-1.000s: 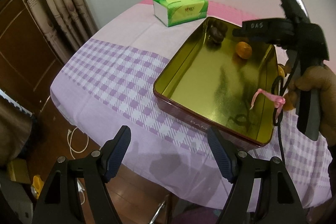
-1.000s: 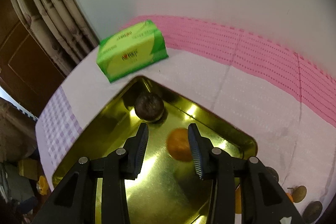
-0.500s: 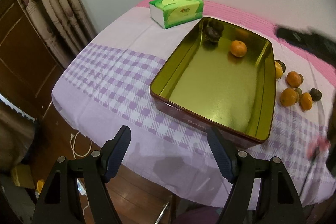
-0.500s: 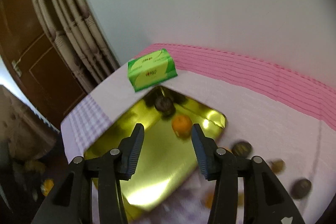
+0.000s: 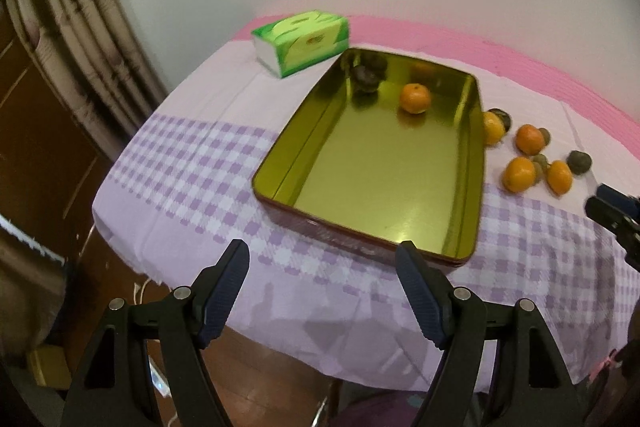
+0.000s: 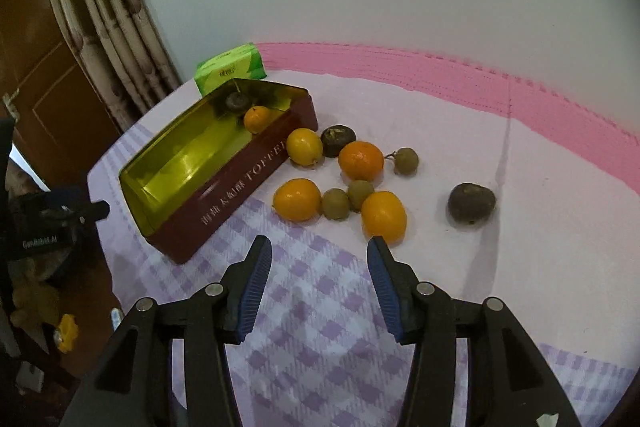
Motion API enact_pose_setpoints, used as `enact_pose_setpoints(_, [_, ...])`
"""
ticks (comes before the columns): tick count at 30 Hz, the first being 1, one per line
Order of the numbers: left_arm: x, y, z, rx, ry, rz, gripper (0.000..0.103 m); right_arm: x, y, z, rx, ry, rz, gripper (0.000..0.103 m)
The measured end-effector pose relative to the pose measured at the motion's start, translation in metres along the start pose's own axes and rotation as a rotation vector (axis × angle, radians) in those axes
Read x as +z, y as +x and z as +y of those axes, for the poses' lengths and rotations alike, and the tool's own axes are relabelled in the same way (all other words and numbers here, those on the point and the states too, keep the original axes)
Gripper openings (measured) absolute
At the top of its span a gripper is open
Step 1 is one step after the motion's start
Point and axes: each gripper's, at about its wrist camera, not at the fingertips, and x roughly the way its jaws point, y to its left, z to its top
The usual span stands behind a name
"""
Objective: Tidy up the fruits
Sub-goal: 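Grasp a yellow kumquat with the right gripper, then hold the kumquat in the right gripper while the left gripper grasps two green limes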
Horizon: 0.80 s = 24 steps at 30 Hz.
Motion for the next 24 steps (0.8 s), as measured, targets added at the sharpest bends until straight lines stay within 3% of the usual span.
enact_pose_setpoints(8, [-0.001, -0.001, -0.009, -0.002, 0.041, -0.009, 0.076, 0.017, 0.035, 0.038, 0.037, -0.179, 0.015, 0.052])
enact_pose_setpoints(16, [-0.001, 0.004, -0.007, -0.019, 0.034, 0.009, 0.076, 0.032, 0.09, 0.052, -0.047, -0.428, 0.133, 0.053])
enact_pose_setpoints(17, [-0.001, 0.004, -0.008, -0.017, 0.036, 0.01, 0.076, 0.031, 0.099, 0.053, -0.065, -0.458, 0.164, 0.05])
enact_pose_setpoints(18, [-0.002, 0.004, -0.008, -0.014, 0.038, 0.01, 0.076, 0.029, 0.107, 0.053, -0.087, -0.48, 0.195, 0.04])
enact_pose_setpoints(20, [-0.002, 0.003, -0.008, -0.013, 0.039, 0.006, 0.076, 0.026, 0.109, 0.052, -0.07, -0.461, 0.216, 0.037])
enact_pose_setpoints(24, [-0.002, 0.003, -0.01, -0.018, 0.048, 0.003, 0.076, 0.013, 0.063, 0.049, -0.043, -0.379, 0.108, 0.037])
